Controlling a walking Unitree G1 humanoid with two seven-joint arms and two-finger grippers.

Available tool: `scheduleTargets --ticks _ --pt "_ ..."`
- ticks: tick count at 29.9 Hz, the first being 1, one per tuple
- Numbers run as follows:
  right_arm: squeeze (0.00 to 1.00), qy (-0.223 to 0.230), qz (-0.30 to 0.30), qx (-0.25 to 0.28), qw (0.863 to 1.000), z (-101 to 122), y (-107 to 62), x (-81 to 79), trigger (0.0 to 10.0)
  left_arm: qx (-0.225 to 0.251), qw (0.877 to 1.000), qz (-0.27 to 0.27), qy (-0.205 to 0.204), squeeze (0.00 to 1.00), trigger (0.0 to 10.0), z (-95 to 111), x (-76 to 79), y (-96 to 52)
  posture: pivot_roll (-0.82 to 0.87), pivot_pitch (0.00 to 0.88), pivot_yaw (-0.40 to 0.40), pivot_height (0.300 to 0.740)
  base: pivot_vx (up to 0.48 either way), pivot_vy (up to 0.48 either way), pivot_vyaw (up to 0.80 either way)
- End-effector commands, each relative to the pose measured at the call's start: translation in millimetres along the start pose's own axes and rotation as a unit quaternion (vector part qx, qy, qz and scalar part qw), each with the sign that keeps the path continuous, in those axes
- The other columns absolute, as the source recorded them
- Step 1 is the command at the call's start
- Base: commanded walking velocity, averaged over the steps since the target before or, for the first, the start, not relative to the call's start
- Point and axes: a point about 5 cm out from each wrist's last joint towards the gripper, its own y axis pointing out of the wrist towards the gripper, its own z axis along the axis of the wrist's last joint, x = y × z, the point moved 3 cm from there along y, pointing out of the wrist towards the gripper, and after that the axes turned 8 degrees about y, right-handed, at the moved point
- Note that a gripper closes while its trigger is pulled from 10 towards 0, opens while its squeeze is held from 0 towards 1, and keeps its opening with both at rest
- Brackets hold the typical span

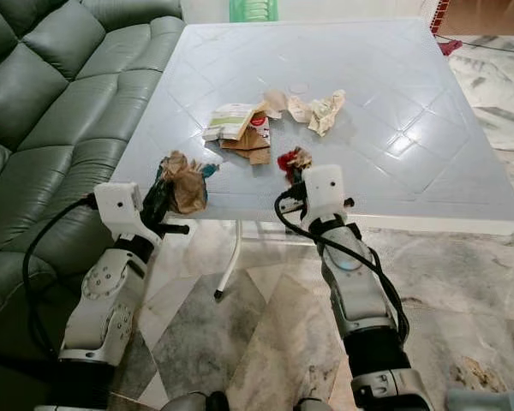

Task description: Picking trash to rubbish bin

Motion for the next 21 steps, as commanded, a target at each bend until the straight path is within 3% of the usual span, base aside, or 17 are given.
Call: scheduleTargets --ticks 1,3,12,21 --pt "0.0 0.0 -0.006 0.014 1.0 6.2 2.2 2.2 10.0 0.003 1.0 0.006 0.005 0.0 2.5 0.3 -5.7 0.4 -0.02 0.073 0.082 0.74 0.0 0.0 0.0" --pt "0.0 0.001 -0.011 0.026 1.0 12.2 8.1 3.1 10.0 0.013 1.0 0.004 0.006 0.0 2.5 5.3 -6.0 9.4 -0.04 0.002 0.089 0.74 0.0 0.0 0.0" --pt "0.0 -0.003 -0.004 0.056 0.998 29.3 24.0 -0.5 10.0 0.05 0.999 -0.006 0.007 0.0 2.7 25.2 -2.0 36.1 -0.07 0.0 0.095 0.74 0.0 0.0 0.0" --pt "0.0 -0.005 -0.002 0.066 0.998 32.0 27.9 -1.8 10.0 0.068 0.998 -0.006 0.004 0.0 3.1 29.7 3.0 44.0 -0.07 0.0 0.094 0.74 0.0 0.0 0.0"
